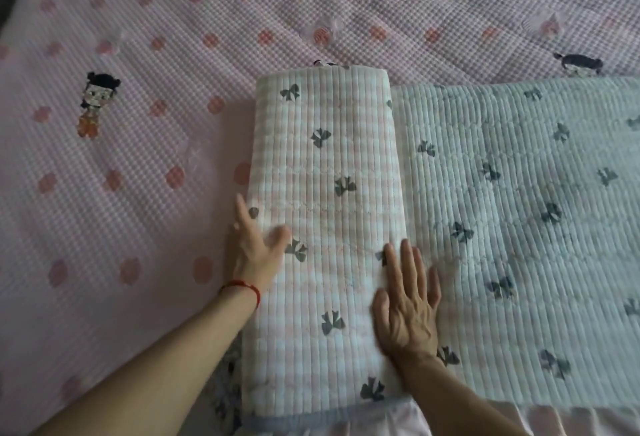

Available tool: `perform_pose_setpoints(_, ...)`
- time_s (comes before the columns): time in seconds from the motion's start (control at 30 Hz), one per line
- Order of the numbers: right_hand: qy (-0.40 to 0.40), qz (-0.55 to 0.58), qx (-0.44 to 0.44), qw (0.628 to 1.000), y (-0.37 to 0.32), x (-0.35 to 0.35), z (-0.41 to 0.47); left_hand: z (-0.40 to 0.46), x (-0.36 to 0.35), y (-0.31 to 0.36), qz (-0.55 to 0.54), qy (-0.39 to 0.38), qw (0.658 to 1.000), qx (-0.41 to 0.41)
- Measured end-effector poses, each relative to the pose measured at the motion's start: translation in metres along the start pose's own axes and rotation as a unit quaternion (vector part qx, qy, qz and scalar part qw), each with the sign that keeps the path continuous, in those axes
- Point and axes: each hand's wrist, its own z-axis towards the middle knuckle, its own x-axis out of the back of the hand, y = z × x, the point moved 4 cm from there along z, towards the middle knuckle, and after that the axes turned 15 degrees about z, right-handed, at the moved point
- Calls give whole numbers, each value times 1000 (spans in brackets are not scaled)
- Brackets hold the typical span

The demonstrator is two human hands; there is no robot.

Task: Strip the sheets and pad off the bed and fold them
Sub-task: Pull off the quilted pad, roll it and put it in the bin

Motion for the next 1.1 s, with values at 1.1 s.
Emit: perform_pose_setpoints(1.1,-170,633,-265,707,110,218,2,-136,-32,378,160,-71,959,-222)
